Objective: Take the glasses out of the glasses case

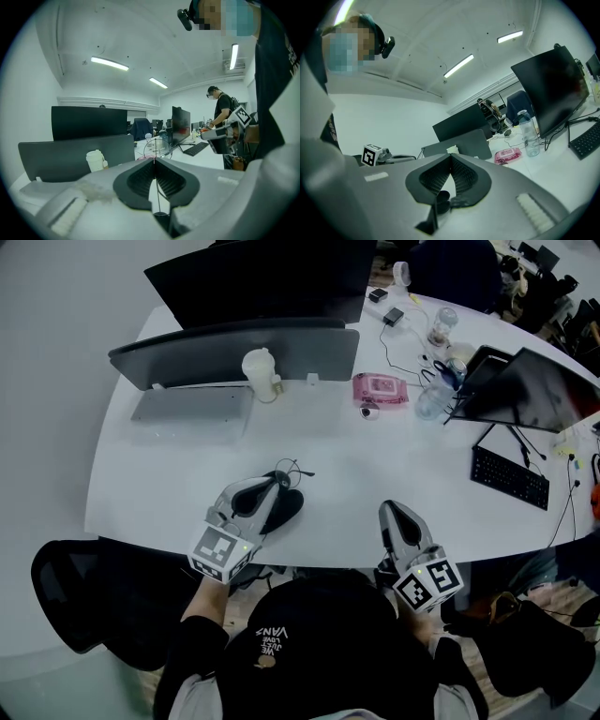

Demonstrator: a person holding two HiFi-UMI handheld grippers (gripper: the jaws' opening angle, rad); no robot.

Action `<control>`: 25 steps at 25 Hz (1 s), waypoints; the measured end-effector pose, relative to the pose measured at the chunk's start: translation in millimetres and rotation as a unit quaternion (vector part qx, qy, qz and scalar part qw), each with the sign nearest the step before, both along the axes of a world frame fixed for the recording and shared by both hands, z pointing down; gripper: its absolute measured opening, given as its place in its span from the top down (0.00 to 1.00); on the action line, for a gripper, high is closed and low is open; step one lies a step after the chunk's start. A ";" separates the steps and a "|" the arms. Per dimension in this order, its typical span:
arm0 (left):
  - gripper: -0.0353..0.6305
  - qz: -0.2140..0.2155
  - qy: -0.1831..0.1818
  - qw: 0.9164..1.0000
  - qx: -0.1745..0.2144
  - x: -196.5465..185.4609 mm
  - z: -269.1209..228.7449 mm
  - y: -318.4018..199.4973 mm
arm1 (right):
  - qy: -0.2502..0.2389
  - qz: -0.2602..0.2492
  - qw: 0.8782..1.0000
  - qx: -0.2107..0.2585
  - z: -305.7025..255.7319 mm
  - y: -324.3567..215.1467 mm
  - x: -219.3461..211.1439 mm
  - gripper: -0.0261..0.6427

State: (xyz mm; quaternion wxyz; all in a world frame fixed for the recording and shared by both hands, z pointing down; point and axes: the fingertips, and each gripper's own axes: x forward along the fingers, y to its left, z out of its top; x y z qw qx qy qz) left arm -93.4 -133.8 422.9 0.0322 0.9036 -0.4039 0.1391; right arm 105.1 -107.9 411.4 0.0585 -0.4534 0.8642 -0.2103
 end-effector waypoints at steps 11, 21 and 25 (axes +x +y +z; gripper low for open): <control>0.94 0.001 0.030 0.999 0.015 14.9 -20.1 9.4 | 0.002 0.007 1.000 0.005 -3.8 3.7 7.0 0.96; 0.94 0.003 0.044 0.999 0.007 23.9 -19.9 14.3 | 0.009 0.007 1.000 0.000 0.0 2.4 4.8 0.96; 0.94 0.000 0.050 0.999 0.007 23.8 -20.7 12.1 | 0.009 0.008 1.000 -0.001 0.0 -0.2 4.3 0.96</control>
